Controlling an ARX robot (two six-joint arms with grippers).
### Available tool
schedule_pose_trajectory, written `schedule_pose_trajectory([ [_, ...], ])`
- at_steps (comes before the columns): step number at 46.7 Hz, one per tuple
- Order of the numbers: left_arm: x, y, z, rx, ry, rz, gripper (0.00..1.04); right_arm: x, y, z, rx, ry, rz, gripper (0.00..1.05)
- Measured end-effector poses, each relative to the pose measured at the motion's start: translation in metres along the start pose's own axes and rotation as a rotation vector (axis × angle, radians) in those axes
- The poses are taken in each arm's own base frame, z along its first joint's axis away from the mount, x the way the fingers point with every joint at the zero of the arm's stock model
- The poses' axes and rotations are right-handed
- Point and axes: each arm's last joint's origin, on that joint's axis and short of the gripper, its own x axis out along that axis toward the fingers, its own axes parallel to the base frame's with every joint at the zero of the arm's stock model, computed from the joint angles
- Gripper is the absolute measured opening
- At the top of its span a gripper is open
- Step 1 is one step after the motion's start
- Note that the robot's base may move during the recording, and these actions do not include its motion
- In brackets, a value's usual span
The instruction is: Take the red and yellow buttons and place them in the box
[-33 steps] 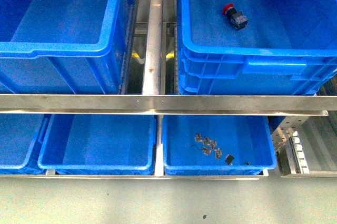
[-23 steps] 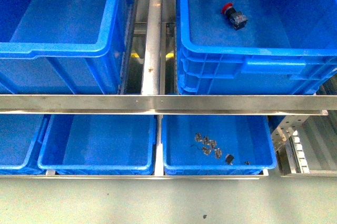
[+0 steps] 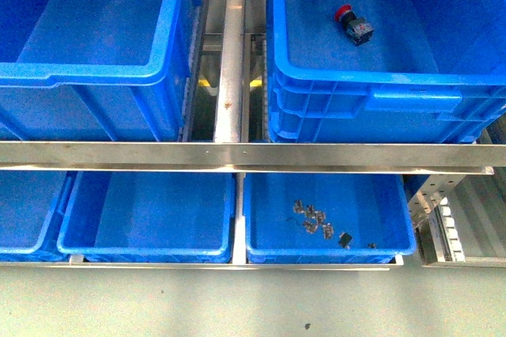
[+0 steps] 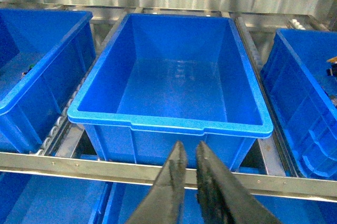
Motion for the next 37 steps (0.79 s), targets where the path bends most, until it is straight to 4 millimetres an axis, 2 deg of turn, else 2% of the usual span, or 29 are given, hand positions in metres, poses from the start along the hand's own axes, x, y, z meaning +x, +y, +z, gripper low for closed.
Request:
schedule_pose_trajectory([
  [2, 0.0, 0.0, 0.0, -0.001, 0.0, 0.0, 0.02, 0.001, 0.0, 0.001, -0.001, 0.004, 0.001, 0.26],
  [12, 0.0, 0.0, 0.0, 0.004, 0.0, 0.0, 0.03, 0.013, 0.006, -0.014, 0.006, 0.078, -0.01, 0.26],
  [19, 0.0, 0.0, 0.0, 0.004, 0.0, 0.0, 0.03, 0.023, 0.013, -0.032, 0.003, 0.124, -0.011, 0.26],
  [27, 0.0, 0.0, 0.0, 0.005, 0.0, 0.0, 0.03, 0.02, 0.014, -0.024, -0.002, 0.098, -0.016, 0.26],
  [31, 0.0, 0.0, 0.0, 0.005, 0.0, 0.0, 0.03, 0.022, 0.015, -0.029, -0.007, 0.117, -0.017, 0.37],
  [32, 0.0, 0.0, 0.0, 0.005, 0.0, 0.0, 0.03, 0.022, 0.015, -0.031, -0.009, 0.122, -0.019, 0.42],
  [33, 0.0, 0.0, 0.0, 0.005, 0.0, 0.0, 0.03, 0.024, 0.016, -0.034, -0.012, 0.13, -0.026, 0.55],
  [37, 0.0, 0.0, 0.0, 0.005, 0.0, 0.0, 0.03, 0.027, 0.016, -0.037, -0.002, 0.102, -0.032, 0.69],
])
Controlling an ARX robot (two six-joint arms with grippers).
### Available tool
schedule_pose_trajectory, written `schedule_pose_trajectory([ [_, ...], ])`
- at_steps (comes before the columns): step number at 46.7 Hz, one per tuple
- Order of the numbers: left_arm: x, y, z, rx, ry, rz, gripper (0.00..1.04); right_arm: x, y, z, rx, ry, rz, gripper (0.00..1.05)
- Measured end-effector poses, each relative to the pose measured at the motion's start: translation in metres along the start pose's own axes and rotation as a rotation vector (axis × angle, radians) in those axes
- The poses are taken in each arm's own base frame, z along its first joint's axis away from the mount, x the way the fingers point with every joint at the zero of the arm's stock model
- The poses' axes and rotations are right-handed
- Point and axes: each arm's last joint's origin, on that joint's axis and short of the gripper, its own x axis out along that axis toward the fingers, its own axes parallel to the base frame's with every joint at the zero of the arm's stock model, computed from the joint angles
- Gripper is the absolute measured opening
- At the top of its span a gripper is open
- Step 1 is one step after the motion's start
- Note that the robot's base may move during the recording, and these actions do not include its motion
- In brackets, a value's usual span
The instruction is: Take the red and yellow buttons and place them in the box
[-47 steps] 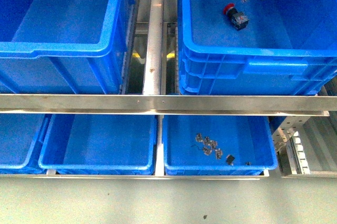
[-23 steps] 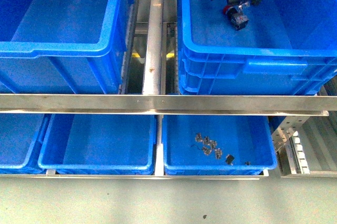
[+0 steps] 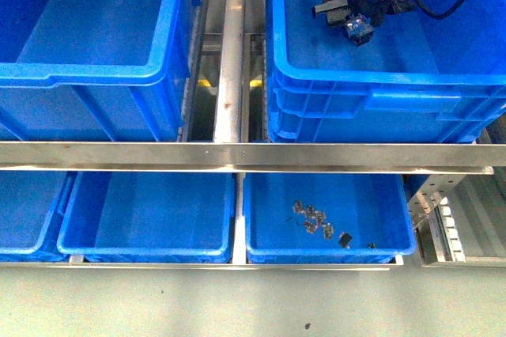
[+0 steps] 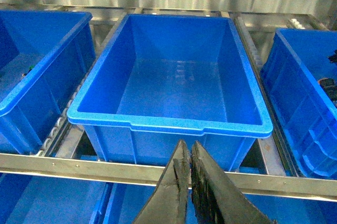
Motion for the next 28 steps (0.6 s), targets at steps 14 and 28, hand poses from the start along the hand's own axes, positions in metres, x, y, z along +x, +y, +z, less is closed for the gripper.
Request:
schedule_pose_trajectory([
  [14, 0.0, 0.0, 0.0, 0.0, 0.0, 0.0, 0.03, -0.124, -0.051, 0.016, 0.117, -0.211, 0.084, 0.99],
  [28, 0.0, 0.0, 0.0, 0.0, 0.0, 0.0, 0.03, -0.25, -0.065, -0.077, 0.324, -0.166, 0.161, 0.99],
])
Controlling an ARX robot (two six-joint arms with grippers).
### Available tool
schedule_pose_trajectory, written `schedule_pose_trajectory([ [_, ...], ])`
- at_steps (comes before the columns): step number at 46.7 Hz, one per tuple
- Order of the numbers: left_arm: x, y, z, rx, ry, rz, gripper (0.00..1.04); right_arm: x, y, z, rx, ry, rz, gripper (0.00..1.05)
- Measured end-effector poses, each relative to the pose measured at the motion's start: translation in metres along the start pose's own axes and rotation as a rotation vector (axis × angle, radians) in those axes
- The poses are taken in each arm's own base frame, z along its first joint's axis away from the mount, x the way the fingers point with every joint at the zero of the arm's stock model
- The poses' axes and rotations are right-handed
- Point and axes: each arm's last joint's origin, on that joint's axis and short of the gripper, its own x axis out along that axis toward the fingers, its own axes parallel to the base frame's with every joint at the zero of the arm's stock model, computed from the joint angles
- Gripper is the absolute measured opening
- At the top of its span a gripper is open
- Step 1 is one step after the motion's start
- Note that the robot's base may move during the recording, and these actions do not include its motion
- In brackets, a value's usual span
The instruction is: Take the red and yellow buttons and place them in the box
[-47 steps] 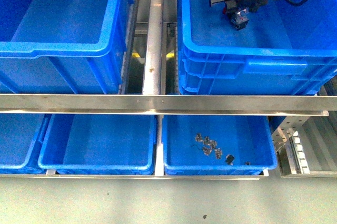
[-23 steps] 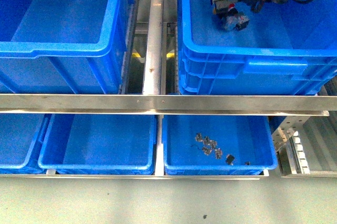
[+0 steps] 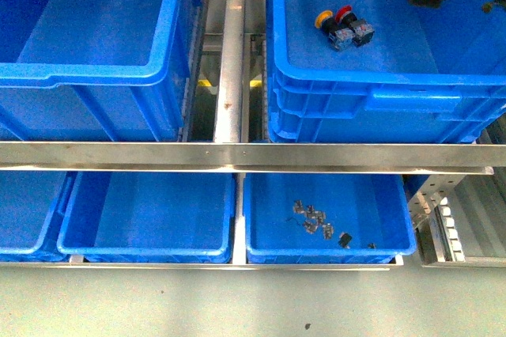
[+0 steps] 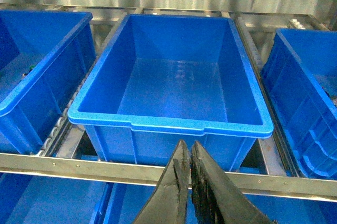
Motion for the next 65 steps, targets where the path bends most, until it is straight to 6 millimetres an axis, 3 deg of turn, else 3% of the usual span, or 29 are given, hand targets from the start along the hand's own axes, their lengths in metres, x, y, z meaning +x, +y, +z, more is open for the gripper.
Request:
schedule_pose_trajectory([
  [5, 0.0, 0.0, 0.0, 0.0, 0.0, 0.0, 0.03, -0.077, -0.006, -0.011, 0.215, -0.034, -0.079, 0.99],
  [8, 0.0, 0.0, 0.0, 0.0, 0.0, 0.0, 0.03, -0.086, -0.007, -0.007, 0.254, -0.094, -0.062, 0.97],
  [11, 0.0, 0.0, 0.0, 0.0, 0.0, 0.0, 0.03, -0.091, -0.014, -0.02, 0.146, -0.289, 0.002, 0.81],
  [16, 0.0, 0.0, 0.0, 0.0, 0.0, 0.0, 0.03, -0.113, -0.029, -0.04, -0.02, -0.405, -0.004, 0.57],
  [29, 0.0, 0.0, 0.0, 0.0, 0.0, 0.0, 0.03, -0.147, -0.049, -0.066, -0.079, -0.415, -0.023, 0.03],
  [45, 0.0, 0.0, 0.0, 0.0, 0.0, 0.0, 0.03, -0.176, -0.068, -0.097, -0.081, -0.405, -0.024, 0.04],
  [65, 0.0, 0.0, 0.0, 0.0, 0.0, 0.0, 0.03, -0.2, -0.067, -0.096, -0.081, -0.442, -0.026, 0.04],
])
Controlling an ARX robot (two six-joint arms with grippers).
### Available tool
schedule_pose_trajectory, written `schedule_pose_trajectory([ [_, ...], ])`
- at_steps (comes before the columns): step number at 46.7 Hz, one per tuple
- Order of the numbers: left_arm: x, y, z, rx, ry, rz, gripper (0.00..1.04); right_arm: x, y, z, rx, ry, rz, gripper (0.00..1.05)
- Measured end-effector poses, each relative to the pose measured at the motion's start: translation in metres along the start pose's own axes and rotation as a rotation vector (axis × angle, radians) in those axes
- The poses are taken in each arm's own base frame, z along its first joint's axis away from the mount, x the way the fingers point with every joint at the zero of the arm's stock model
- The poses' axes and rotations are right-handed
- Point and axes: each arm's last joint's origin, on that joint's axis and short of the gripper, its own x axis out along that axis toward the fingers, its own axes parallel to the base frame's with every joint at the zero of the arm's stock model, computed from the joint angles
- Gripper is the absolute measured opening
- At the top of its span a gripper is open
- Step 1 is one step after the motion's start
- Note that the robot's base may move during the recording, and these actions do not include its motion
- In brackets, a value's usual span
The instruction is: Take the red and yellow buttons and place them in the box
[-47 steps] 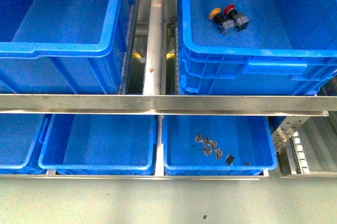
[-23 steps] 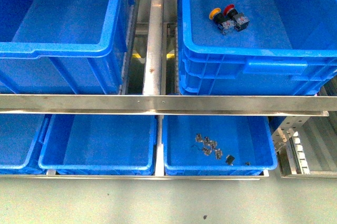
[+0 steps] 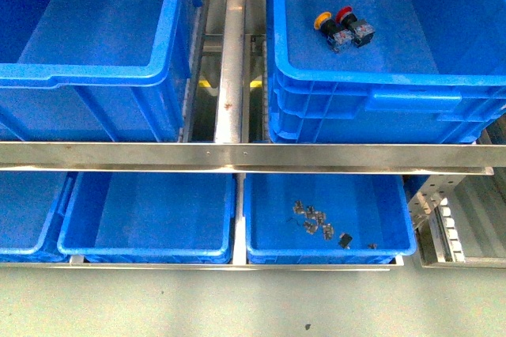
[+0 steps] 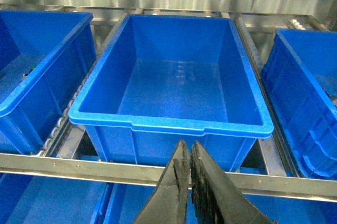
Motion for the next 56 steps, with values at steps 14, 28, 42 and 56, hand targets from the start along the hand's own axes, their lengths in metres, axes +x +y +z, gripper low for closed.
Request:
schedule_pose_trajectory([
  [14, 0.0, 0.0, 0.0, 0.0, 0.0, 0.0, 0.03, -0.011, 0.0, 0.002, 0.0, -0.008, 0.0, 0.04],
  [28, 0.0, 0.0, 0.0, 0.0, 0.0, 0.0, 0.03, -0.019, 0.0, 0.002, 0.0, -0.01, 0.0, 0.04],
  [42, 0.0, 0.0, 0.0, 0.0, 0.0, 0.0, 0.03, -0.027, 0.0, -0.001, 0.0, 0.016, 0.0, 0.04],
  [56, 0.0, 0.0, 0.0, 0.0, 0.0, 0.0, 0.03, -0.034, 0.0, -0.001, 0.0, -0.005, 0.0, 0.04],
])
